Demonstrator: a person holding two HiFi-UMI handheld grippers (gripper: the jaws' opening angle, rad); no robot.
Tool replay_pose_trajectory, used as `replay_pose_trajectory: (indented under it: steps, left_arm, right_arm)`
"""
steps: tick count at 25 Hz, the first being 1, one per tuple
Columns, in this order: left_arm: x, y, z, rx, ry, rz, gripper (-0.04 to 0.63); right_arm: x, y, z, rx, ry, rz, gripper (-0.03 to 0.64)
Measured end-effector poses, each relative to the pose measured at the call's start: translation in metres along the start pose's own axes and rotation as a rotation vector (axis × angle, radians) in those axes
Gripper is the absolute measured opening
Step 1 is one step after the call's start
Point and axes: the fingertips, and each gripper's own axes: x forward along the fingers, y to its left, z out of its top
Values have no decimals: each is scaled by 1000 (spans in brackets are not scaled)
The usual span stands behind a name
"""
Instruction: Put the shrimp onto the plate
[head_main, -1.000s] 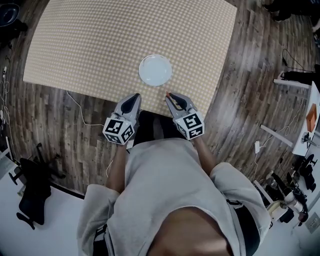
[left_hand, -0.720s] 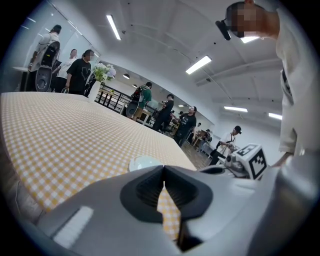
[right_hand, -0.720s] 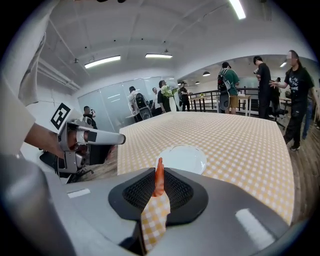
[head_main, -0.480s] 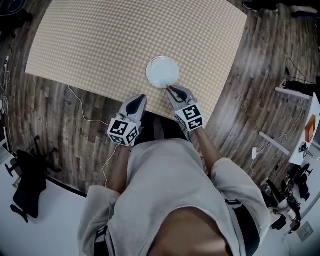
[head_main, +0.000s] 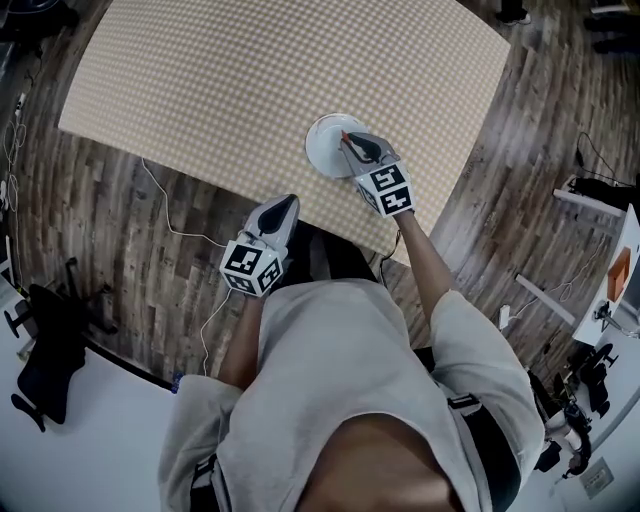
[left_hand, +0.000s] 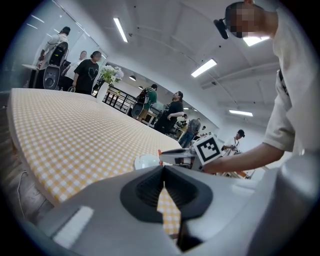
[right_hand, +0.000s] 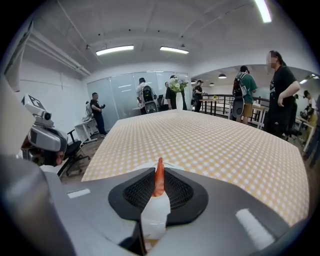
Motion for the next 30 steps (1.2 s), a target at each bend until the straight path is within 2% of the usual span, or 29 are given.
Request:
replay_pose_trajectory:
  steps: [4,6,12,15,17,21,30]
  left_arm:
    - [-6,2,-1,-6,-6,9,9]
    - [-8,3,-2,-11,-10,14,9]
    - [-12,3,-7,-25,-15,15,9]
    - [-11,2,-7,-29,-19,17,9]
    - [-13,2,-8,-32,-22,21,9]
    - [-19,7,-9,-37,-24,38,9]
    - [-22,16,-10,-57,-27,58,9]
  right_arm:
    - [9,-4,-5,-116,73,28,55]
    - [12,0,-10,-264,121,51,55]
    - [16,24,-25,-822,278,153,55]
    - [19,29,-34,-987,342,217,56]
    - [22,31,-38,-997,368,247,57]
    - [26,31,-36,-912,377,284,58]
    - [34,31,-38,-863,383,302,73]
